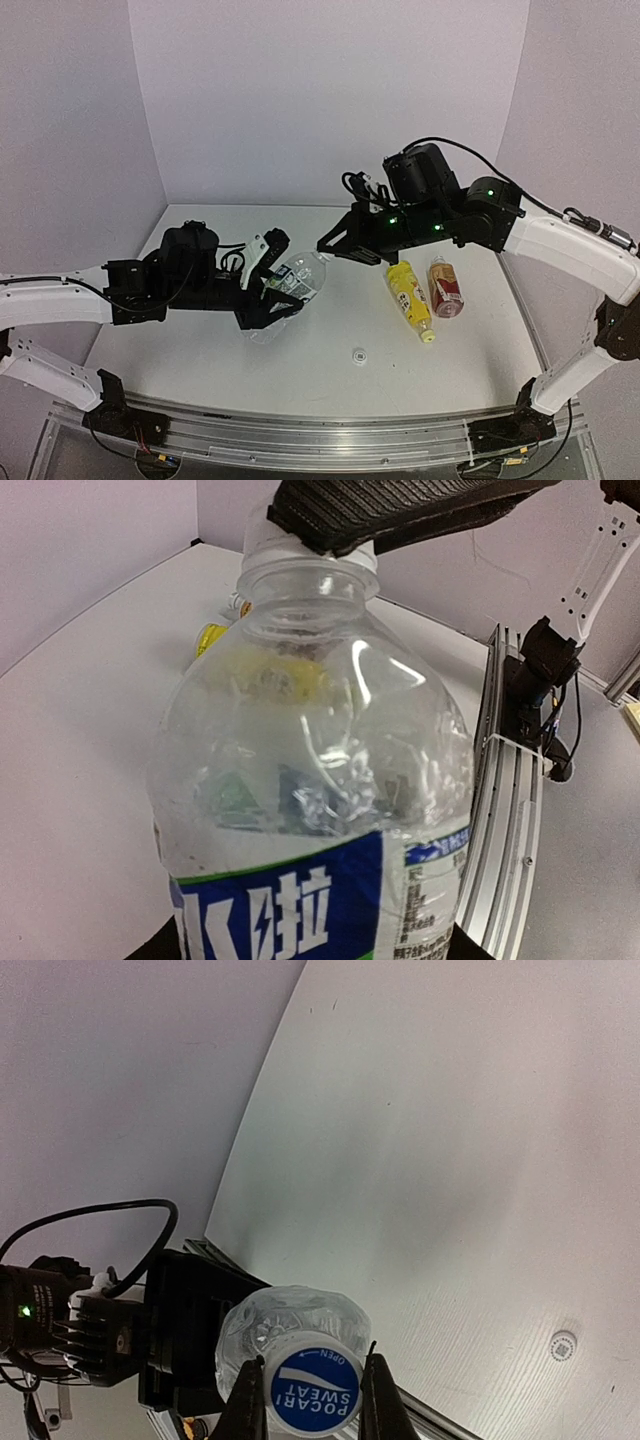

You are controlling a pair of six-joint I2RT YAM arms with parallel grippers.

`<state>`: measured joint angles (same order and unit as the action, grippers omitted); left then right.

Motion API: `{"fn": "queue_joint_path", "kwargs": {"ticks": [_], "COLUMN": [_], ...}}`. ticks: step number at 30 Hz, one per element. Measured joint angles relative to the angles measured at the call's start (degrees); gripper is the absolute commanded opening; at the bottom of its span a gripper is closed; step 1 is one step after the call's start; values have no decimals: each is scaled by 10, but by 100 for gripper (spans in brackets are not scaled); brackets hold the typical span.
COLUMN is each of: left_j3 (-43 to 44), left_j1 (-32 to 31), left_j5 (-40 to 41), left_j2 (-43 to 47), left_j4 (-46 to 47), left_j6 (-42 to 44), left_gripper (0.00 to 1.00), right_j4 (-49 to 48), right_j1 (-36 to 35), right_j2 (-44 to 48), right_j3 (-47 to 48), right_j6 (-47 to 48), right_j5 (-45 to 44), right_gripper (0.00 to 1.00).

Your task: Unscrew the bottle caps

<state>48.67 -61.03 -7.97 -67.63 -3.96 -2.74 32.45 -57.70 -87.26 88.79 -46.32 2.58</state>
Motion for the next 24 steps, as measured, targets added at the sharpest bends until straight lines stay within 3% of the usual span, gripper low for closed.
{"fn": "queue_joint_path", "kwargs": {"ticks": [7,14,19,21,23,24], "left_j3": [-59,-115,-125,-125,-125,-125], "left_j1": [5,5,-4,-6,-7,-8], "left_j5": [-81,-253,-332,-350,-357,-355], "left_j2": [48,66,60,59,59,59], "left_j4": [46,114,151,166,177,181], "left_j6": [-25,-105,-144,-154,-159,-157], "left_gripper": [0,0,0,0,0,0], "right_j4": [-13,-10,-21,-29,-37,-40], "right_j1": [4,18,18,18,17,15], "right_j2": [9,28,52,59,64,66], "right_j3": [-16,-60,-97,-104,-106,-106], "right_j6": [100,296,430,470,497,499], "right_j5": [107,303,396,415,422,420], "right_gripper": [0,0,1,17,63,77]}}
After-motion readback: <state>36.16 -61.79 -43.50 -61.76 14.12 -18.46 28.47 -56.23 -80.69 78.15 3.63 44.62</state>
